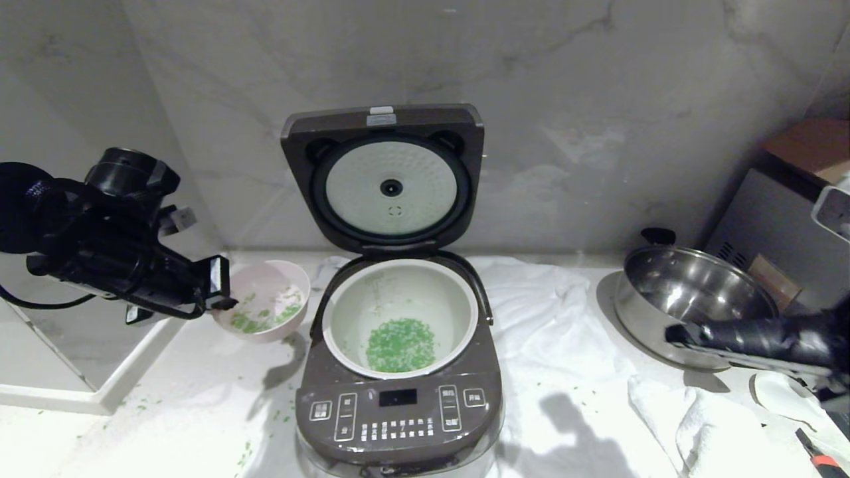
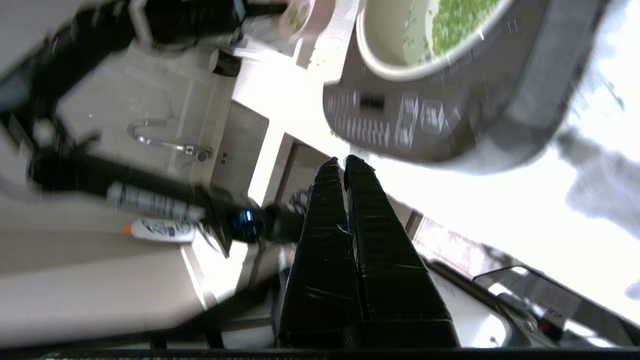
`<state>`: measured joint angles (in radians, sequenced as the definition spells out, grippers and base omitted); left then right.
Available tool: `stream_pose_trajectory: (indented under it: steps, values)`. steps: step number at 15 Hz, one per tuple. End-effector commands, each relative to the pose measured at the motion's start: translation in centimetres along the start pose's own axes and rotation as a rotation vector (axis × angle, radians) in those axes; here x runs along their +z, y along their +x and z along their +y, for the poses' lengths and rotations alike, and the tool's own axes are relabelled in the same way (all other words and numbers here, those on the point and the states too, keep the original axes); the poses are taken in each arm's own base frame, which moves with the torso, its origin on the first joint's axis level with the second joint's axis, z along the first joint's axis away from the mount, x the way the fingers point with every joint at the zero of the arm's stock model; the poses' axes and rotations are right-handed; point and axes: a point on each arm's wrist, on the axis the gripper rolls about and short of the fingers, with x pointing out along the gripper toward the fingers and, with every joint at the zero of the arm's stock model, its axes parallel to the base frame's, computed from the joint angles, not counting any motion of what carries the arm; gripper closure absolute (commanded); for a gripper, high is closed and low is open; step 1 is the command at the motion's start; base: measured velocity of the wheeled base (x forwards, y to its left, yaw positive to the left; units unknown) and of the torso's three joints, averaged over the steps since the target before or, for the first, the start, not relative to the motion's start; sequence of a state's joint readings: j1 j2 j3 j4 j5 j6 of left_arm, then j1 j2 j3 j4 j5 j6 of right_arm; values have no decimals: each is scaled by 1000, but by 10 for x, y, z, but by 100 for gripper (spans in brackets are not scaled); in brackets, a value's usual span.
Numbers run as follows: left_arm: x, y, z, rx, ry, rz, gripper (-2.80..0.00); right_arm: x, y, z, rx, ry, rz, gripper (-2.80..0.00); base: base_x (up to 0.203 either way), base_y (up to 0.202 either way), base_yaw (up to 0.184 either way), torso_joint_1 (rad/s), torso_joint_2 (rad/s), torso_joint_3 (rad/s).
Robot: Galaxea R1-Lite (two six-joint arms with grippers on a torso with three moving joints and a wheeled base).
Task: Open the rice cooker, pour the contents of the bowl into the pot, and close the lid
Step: Pour the water from the bowl into the rice cooker
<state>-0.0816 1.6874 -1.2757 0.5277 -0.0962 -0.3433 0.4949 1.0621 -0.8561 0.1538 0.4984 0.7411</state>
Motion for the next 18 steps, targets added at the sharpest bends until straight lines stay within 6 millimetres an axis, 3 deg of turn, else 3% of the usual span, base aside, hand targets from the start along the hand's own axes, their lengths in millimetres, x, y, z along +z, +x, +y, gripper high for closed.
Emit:
stream_pose_trajectory:
  steps: [1,4,7,11,18]
  values:
    - [-1,3,-8,-15,13,10,0,-48,-53,-5,42,-99,-106,0,0,0,0,0,0,0]
    - [-2,2,-13,-24,18,10,0,-90,-80,-34,-188,-285,-310,0,0,0,0,0,0,0]
    - [-3,2,-14,-25,19,15,0,-112,-97,-54,-542,-455,-529,0,0,0,0,0,0,0]
    - [-3,2,-16,-29,21,11,0,-131,-104,-61,-835,-584,-638,0,0,0,0,0,0,0]
    - [-3,-2,-23,-46,24,4,0,-136,-103,-66,-1057,-538,-834,0,0,0,0,0,0,0]
